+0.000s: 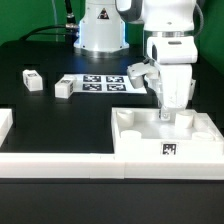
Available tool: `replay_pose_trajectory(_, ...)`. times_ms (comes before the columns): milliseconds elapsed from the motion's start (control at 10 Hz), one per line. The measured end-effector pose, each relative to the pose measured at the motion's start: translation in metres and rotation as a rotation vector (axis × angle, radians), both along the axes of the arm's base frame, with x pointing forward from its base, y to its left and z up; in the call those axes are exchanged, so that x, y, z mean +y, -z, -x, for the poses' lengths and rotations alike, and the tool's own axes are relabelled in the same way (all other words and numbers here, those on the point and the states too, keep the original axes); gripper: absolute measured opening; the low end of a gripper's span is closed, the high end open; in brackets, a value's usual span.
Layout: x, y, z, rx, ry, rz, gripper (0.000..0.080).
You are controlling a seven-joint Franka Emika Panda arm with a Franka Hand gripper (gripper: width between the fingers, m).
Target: Assemble square table
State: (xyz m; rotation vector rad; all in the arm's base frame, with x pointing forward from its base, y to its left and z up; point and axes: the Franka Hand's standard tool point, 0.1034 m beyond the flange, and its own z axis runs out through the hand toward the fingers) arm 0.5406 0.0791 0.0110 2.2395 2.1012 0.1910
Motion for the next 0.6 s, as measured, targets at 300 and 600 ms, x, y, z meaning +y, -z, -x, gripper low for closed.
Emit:
replay_pose_trajectory(300, -0.0002, 0.0003, 0.0001, 0.001, 0.000, 0.000, 0.0445)
replay_pose_trajectory(600, -0.0003, 0.0004, 0.0002, 0.001, 0.001, 0.000, 0.0633)
